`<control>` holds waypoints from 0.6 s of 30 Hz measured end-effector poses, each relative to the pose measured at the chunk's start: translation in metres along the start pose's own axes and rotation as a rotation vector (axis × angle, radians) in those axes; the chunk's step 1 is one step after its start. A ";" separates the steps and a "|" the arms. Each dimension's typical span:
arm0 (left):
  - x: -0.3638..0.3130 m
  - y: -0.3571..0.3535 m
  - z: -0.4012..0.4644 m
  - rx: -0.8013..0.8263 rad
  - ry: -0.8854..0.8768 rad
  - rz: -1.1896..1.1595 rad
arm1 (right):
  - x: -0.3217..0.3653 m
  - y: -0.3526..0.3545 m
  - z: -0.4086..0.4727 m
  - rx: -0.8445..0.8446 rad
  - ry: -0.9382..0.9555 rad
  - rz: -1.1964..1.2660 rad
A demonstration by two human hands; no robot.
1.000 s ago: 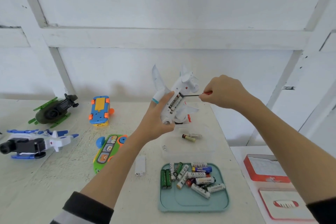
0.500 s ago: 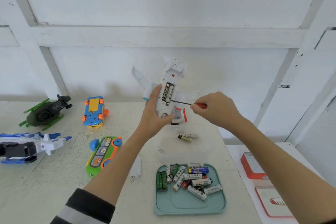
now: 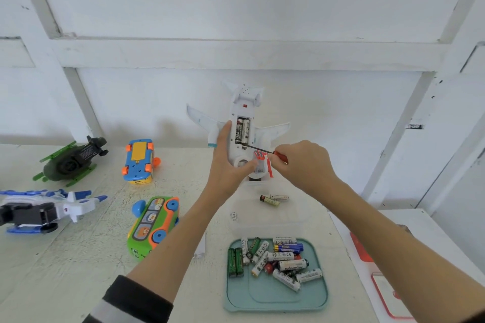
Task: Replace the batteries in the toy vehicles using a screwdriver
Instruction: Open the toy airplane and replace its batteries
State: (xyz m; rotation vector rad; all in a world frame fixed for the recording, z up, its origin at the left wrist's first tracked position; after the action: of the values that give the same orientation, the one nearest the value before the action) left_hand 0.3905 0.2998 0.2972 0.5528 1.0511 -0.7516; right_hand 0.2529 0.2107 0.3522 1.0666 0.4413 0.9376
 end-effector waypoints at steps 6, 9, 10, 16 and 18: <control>0.002 0.003 0.002 0.007 0.009 -0.015 | -0.008 -0.011 -0.004 -0.125 0.085 -0.007; 0.004 0.004 0.004 -0.009 0.011 -0.041 | -0.004 -0.008 -0.007 -0.164 0.082 0.003; 0.004 0.005 0.005 -0.013 0.011 -0.047 | -0.004 -0.009 -0.008 -0.163 0.079 0.004; 0.011 0.010 0.003 0.045 0.028 -0.019 | -0.017 -0.013 -0.005 -0.133 0.082 0.051; 0.016 0.016 0.004 0.074 0.007 0.061 | -0.020 -0.005 -0.002 -0.119 0.063 0.076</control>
State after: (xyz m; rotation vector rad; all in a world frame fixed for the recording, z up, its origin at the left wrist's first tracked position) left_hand 0.4102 0.3022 0.2848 0.6486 1.0121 -0.7369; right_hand 0.2422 0.1947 0.3448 0.9528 0.3944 1.0544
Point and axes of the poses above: each hand's wrist, its own z-axis towards the middle knuckle, its own y-axis out of the back of the hand, x = y × z, the point moved 1 cm from there along z, towards the middle knuckle, and after that the axes turned 2 degrees about -y, right-handed, at the moved point
